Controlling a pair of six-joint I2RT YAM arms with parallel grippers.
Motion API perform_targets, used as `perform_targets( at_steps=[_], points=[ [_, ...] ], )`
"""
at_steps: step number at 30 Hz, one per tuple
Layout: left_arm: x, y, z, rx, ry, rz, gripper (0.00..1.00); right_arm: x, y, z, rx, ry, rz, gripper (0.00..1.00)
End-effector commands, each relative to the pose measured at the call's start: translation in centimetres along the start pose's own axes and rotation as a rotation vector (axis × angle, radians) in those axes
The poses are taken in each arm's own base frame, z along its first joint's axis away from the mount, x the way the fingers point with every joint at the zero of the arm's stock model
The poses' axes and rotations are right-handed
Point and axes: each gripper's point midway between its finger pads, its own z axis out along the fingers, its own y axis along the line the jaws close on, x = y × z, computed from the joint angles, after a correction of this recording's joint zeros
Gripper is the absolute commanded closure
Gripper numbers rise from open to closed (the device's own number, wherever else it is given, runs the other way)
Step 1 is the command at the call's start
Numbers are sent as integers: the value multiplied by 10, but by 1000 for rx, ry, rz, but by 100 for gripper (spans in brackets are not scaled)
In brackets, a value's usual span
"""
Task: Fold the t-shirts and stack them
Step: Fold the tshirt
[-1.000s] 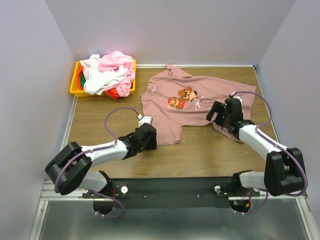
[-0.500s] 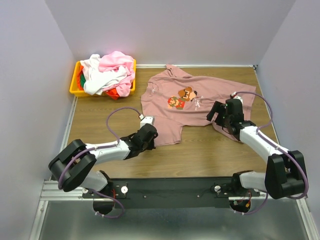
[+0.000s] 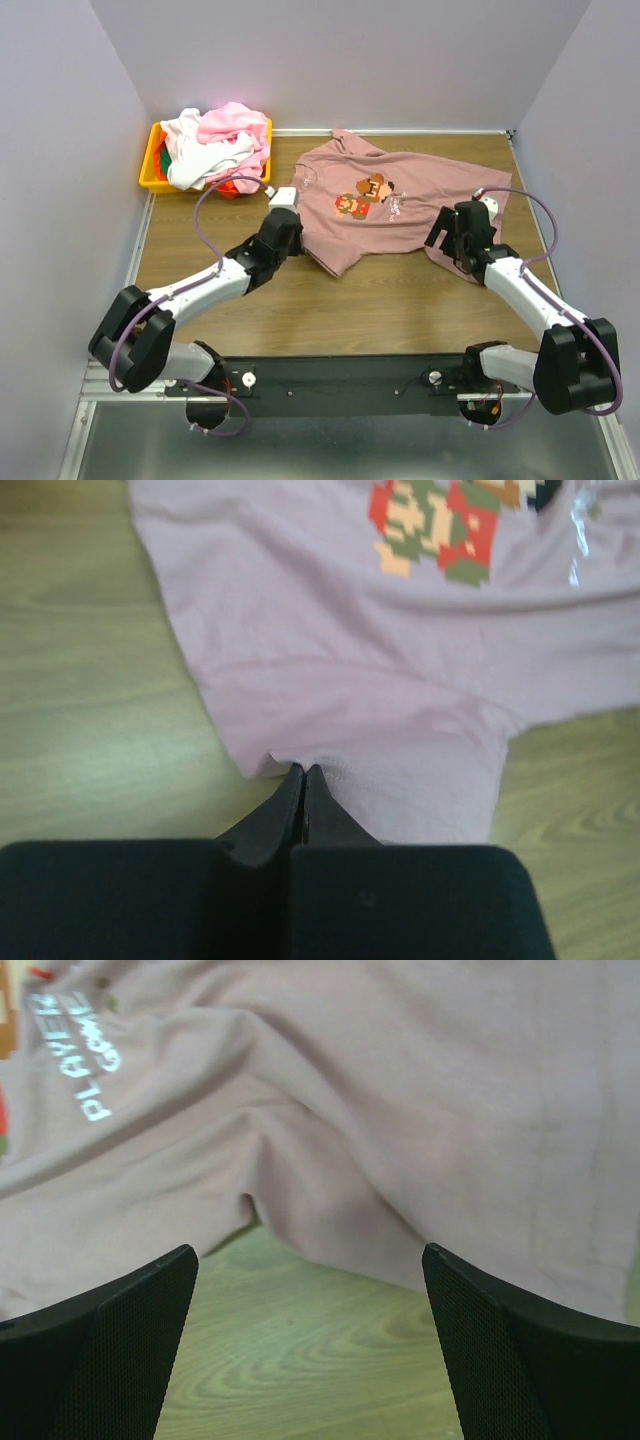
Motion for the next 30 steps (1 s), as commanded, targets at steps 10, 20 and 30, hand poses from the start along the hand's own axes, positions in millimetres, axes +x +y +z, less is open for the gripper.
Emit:
perform_targets(
  at_steps=[10,20,30],
  points=[
    [-96,77,-11,-100,-218,-52,100,26,-42,-11,219,94,67,0],
    [-120,106,-5,-117,-265,-82,100,59,-40,-6,206,211,115,0],
    [-118,110,-5,-105,-276,-85,100,76,-58,2,301,245,93,1]
  ],
)
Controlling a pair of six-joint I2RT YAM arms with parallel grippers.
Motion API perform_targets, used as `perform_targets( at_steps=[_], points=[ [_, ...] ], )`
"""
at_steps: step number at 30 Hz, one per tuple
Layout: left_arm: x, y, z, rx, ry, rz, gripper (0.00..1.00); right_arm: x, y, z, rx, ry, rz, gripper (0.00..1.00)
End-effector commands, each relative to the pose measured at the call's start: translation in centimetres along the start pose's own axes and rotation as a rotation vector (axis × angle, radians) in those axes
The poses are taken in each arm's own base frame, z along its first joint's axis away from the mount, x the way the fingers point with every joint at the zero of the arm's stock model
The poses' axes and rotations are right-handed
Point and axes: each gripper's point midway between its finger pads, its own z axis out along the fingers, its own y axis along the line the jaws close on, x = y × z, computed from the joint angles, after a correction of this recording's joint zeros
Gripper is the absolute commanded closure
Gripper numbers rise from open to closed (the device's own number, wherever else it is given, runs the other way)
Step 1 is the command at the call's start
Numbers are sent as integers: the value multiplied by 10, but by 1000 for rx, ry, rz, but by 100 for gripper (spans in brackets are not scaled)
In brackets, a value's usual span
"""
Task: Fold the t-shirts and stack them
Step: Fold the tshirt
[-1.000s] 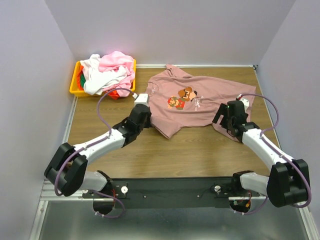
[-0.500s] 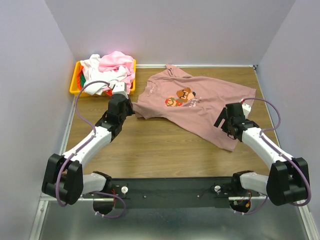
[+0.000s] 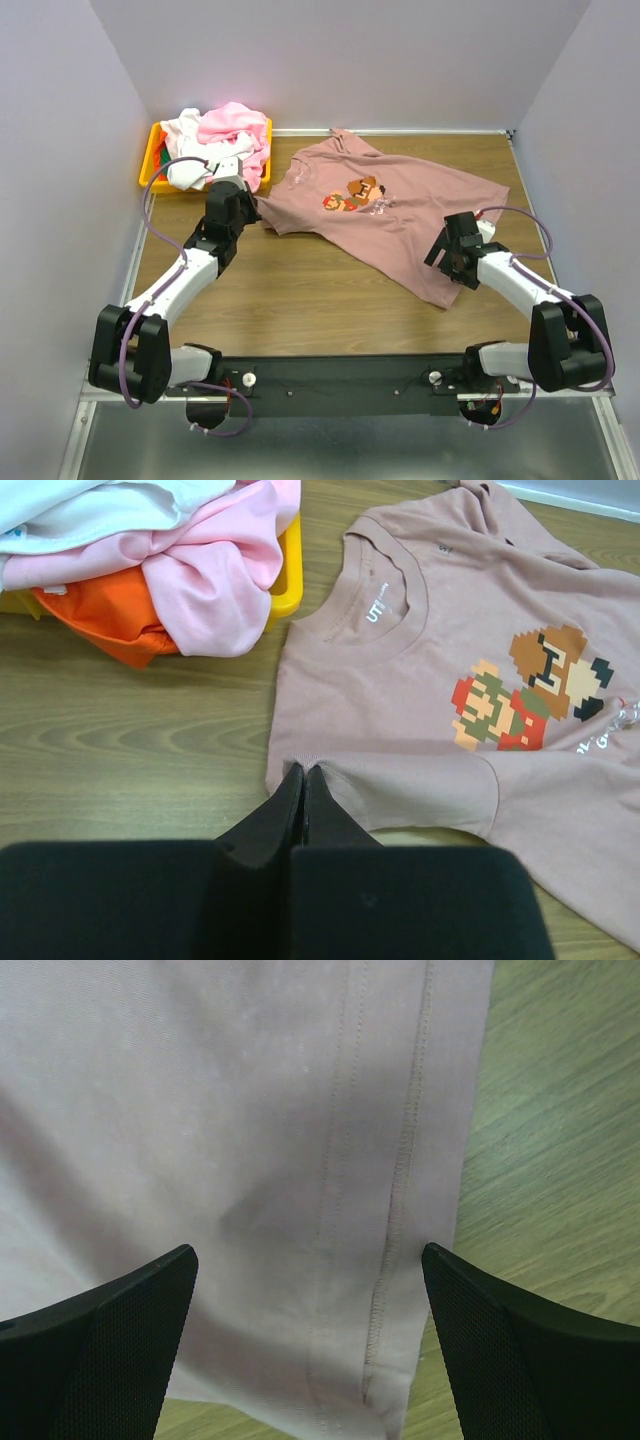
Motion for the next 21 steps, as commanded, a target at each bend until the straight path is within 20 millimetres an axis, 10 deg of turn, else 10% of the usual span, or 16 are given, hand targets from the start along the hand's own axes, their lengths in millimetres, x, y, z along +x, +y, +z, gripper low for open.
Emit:
perform_targets(
  at_steps=[1,21],
  points=[
    [-11,-6,0,37,-35,9,100,6,-16,5,77,1,22,1],
    [-8,-6,0,38,-32,13,100,9,-20,12,102,0,34,60]
  ],
)
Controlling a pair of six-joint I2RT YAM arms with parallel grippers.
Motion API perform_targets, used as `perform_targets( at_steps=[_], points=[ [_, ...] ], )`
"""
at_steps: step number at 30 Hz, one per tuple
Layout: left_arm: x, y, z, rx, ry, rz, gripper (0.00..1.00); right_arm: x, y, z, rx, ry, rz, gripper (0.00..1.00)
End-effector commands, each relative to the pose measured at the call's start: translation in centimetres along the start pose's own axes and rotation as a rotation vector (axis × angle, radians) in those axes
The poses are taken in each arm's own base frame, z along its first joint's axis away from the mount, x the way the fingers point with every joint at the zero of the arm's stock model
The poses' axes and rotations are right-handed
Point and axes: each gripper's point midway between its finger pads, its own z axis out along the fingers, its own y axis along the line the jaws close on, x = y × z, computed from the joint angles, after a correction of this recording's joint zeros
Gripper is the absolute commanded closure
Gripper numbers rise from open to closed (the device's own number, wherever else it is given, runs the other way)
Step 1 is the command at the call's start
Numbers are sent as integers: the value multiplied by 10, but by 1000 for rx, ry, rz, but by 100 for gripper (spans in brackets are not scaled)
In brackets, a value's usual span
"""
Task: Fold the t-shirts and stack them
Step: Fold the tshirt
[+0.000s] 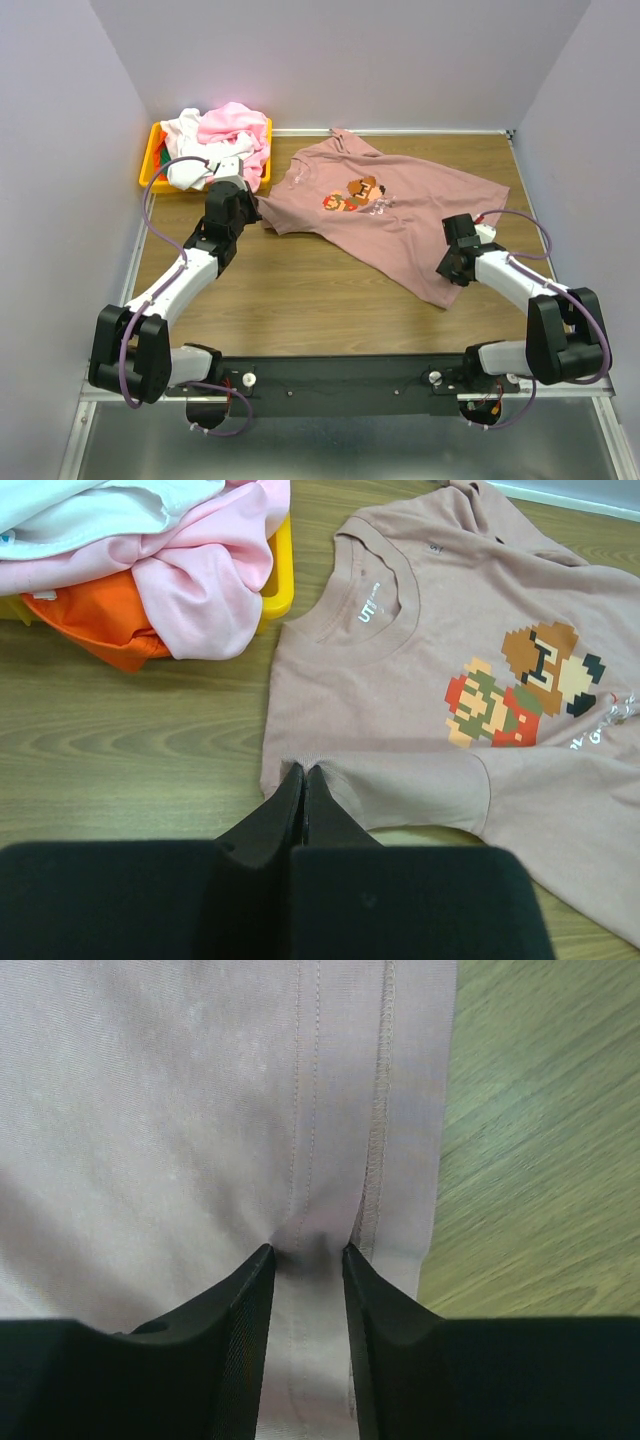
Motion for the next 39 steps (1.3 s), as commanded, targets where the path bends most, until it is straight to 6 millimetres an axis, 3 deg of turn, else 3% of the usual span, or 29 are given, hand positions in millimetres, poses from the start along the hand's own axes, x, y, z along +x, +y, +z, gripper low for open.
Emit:
perform_targets(
  at_steps=[1,3,7,23,36,38,39],
  points=[
    [-6,0,0,9,-28,9,100,0,-9,2,34,-17,21,66],
    [-7,0,0,3,-30,9,100,-1,-9,2,35,-20,20,73],
    [-8,4,0,-18,-35,10,100,-1,-10,0,37,-24,26,100],
    [-15,20,-4,-103,-57,23,100,-13,-43,-25,220,-44,46,100],
    [-14,26,-3,-135,-57,30,100,-1,-68,-18,395,4,28,100],
    [-14,23,-3,-121,-56,31,100,1,-68,-16,411,20,23,98],
    [-12,23,-3,-117,-52,30,100,1,-68,-16,414,28,17,90]
  ],
)
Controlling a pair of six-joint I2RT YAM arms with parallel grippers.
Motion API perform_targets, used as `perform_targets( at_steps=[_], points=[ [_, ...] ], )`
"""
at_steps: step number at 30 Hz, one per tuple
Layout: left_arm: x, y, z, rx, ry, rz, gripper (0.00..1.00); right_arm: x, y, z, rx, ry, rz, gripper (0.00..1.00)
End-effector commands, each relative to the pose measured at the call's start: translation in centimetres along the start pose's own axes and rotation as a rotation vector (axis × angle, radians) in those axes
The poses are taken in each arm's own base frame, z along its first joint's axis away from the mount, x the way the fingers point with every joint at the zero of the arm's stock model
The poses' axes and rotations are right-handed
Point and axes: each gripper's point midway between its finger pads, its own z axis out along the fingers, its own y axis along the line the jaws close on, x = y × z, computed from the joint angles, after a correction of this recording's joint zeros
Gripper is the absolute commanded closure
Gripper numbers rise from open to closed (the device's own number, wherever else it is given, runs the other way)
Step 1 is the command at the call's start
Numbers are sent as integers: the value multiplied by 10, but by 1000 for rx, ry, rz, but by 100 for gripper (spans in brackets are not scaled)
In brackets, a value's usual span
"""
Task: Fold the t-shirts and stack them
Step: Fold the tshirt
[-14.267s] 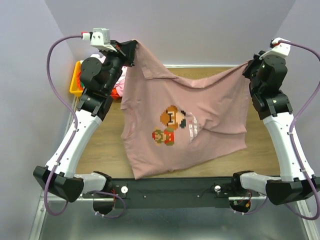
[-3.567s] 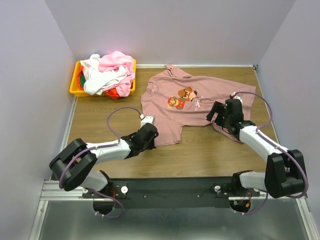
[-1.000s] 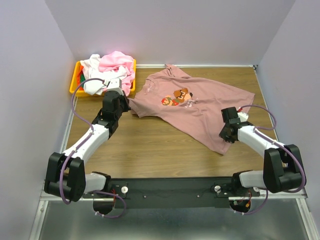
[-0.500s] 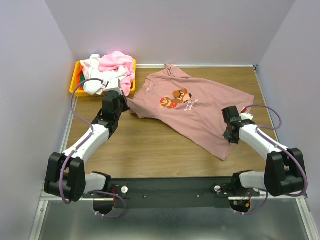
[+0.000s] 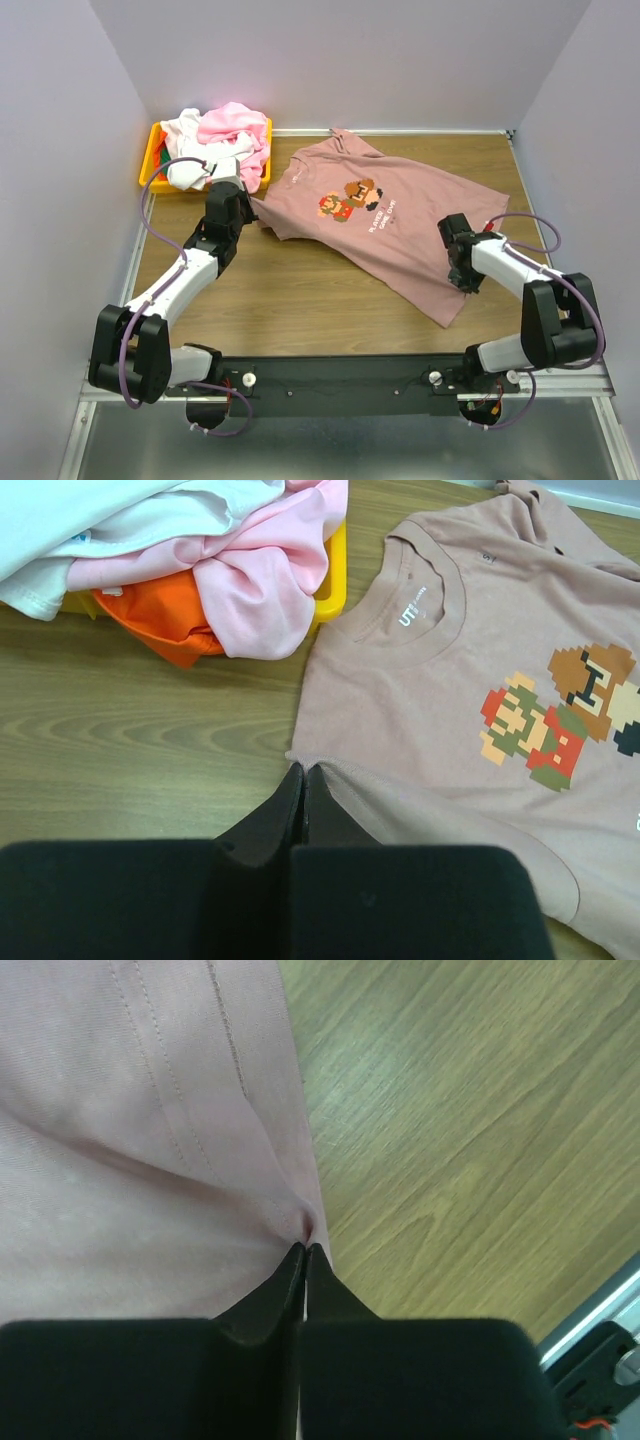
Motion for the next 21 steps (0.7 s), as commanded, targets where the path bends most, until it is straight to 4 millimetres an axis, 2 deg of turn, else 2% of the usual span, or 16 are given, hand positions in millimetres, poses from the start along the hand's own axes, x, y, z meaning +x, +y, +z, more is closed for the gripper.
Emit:
perform_targets(
  at_steps=[1,3,4,7,10,13,16,19,21],
  points=[
    [-11,4,-2,-15,-38,2,100,-5,-12,0,83,-8,3,81],
    [-11,2,-4,-1,-41,0,100,-7,-9,-4,58,-8,7,56],
    [-13,0,-5,6,-45,-1,100,-8,-7,-7,40,-6,6,39],
    [-12,-4,-6,25,-43,-2,100,-19,4,-24,-54,-26,19,26],
    [-12,-8,-7,35,-45,1,100,-35,17,-45,-164,-70,59,23],
    [-12,-12,-9,48,-48,5,100,-35,45,-56,-333,-50,23,24],
    [-12,-14,-11,53,-50,9,100,-28,58,-48,-370,-31,9,24],
    [-12,-18,-12,65,-50,10,100,-21,63,-32,-336,-3,-12,24],
    [-11,-19,-12,68,-48,12,100,-22,65,-29,-334,-10,-15,24]
  ],
)
